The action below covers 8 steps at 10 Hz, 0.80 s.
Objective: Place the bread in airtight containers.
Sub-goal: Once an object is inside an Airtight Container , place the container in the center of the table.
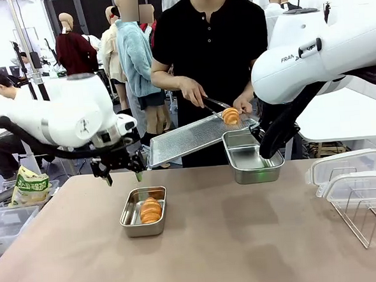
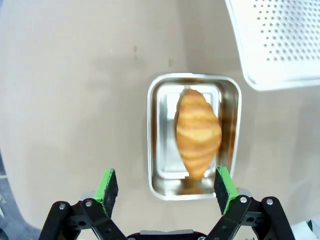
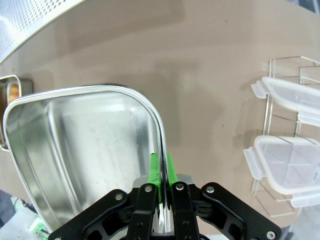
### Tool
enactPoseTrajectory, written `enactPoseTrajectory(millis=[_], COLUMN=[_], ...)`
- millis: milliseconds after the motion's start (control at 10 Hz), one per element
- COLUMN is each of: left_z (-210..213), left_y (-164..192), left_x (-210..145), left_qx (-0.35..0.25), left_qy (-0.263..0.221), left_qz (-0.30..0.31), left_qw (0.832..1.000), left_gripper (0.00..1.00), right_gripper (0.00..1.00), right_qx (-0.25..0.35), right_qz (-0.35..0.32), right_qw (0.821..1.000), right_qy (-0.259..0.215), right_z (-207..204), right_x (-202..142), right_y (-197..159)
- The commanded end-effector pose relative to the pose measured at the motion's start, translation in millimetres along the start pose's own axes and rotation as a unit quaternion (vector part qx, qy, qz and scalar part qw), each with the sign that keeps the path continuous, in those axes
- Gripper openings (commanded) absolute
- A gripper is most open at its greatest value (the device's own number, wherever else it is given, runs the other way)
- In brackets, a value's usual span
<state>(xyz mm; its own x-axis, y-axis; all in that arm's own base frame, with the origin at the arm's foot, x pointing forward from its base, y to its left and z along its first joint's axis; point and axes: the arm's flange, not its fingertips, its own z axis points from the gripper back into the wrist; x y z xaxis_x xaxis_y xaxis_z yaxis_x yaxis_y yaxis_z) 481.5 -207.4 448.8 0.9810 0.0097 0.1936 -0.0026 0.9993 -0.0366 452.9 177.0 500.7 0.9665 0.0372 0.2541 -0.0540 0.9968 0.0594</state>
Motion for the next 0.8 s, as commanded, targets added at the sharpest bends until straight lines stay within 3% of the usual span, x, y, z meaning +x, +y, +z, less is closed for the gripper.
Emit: enactPoseTrajectory(millis=[0,300,700], left_z=[26,50,50], left_y=[-3,-10,-8], left_x=[-5,-13,-14], left_qx=[0.021,0.023,0.023], left_qy=[0.022,0.026,0.028], left_qz=[0.019,0.010,-0.002], left_qw=[0.999,0.999,0.999], left_gripper=[1.00,1.00,1.00], right_gripper=[0.00,0.00,0.00], right_qx=[-0.001,-0.001,-0.001], right_qz=[0.002,0.002,0.002], right_qw=[1.000,1.000,1.000], right_qy=[-0.004,-0.004,-0.004], right_z=[2,2,2], right_x=[0,0,0], right_y=[0,0,0])
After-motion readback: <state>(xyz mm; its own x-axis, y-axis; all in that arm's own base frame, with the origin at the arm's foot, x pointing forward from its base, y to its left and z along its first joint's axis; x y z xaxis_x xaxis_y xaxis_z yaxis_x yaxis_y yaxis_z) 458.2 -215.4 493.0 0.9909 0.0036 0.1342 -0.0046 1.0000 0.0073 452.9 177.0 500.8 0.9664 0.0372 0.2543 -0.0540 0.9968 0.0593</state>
